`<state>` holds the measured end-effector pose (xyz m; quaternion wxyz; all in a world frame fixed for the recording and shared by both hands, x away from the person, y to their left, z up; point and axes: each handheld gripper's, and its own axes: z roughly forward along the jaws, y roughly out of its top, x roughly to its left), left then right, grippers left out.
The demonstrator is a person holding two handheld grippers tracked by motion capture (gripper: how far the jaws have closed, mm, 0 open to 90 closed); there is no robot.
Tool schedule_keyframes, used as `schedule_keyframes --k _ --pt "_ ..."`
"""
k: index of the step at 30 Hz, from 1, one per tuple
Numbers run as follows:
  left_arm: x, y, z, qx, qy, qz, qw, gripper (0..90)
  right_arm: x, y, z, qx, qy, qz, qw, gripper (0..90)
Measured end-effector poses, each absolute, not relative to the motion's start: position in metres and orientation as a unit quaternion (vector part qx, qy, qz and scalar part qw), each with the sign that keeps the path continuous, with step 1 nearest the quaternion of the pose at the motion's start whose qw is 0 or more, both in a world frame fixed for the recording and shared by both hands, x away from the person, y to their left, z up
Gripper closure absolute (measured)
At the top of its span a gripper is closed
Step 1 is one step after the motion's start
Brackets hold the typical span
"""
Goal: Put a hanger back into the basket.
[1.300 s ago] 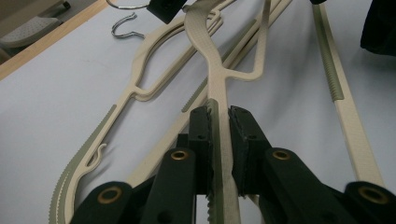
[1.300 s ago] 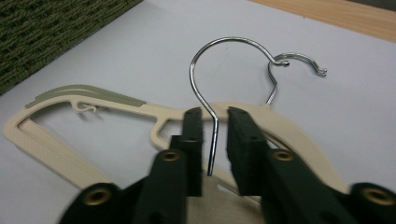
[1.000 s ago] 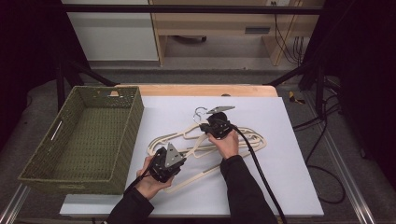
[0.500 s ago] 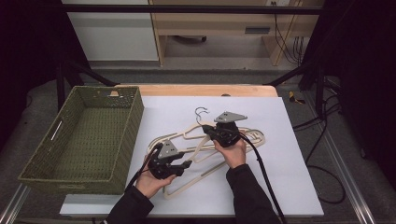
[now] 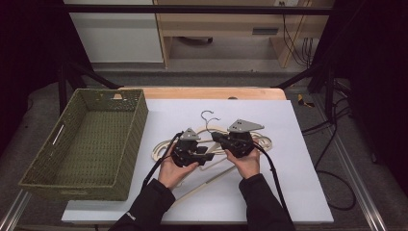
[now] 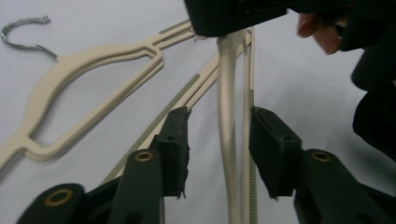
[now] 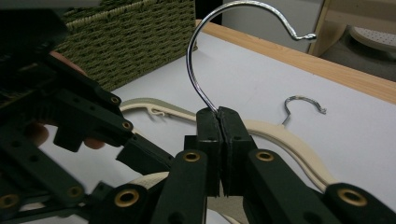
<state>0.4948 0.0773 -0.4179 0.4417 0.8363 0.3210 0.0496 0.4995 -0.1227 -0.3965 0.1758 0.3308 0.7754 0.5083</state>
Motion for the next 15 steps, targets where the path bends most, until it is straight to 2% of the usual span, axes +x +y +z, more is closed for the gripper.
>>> schedule_keyframes --k 6,9,10,11,12,13,15 --pt "0.486 0.075 -0.414 0.842 0.299 0.048 0.446 82.3 0.491 -0.128 -0.392 0.321 0.778 0.508 0.183 88.4" --pt "0.481 0.076 -0.412 0.841 0.296 0.046 0.451 83.3 0.483 -0.128 -0.387 0.323 0.778 0.506 0.186 87.4" --pt "0.477 0.078 -0.41 0.838 0.289 0.037 0.461 84.7 0.476 -0.131 -0.383 0.322 0.777 0.508 0.187 83.2" --pt "0.477 0.078 -0.41 0.838 0.289 0.037 0.461 85.1 0.476 -0.131 -0.383 0.322 0.777 0.508 0.187 83.2" --pt "0.474 0.078 -0.408 0.838 0.285 0.04 0.464 85.2 0.467 -0.134 -0.379 0.321 0.774 0.514 0.185 78.7" --pt "0.47 0.078 -0.406 0.838 0.28 0.044 0.467 85.2 0.467 -0.134 -0.379 0.321 0.774 0.514 0.185 78.7" --pt "0.463 0.078 -0.402 0.838 0.275 0.056 0.469 85.5 0.458 -0.139 -0.375 0.315 0.771 0.521 0.189 72.3"
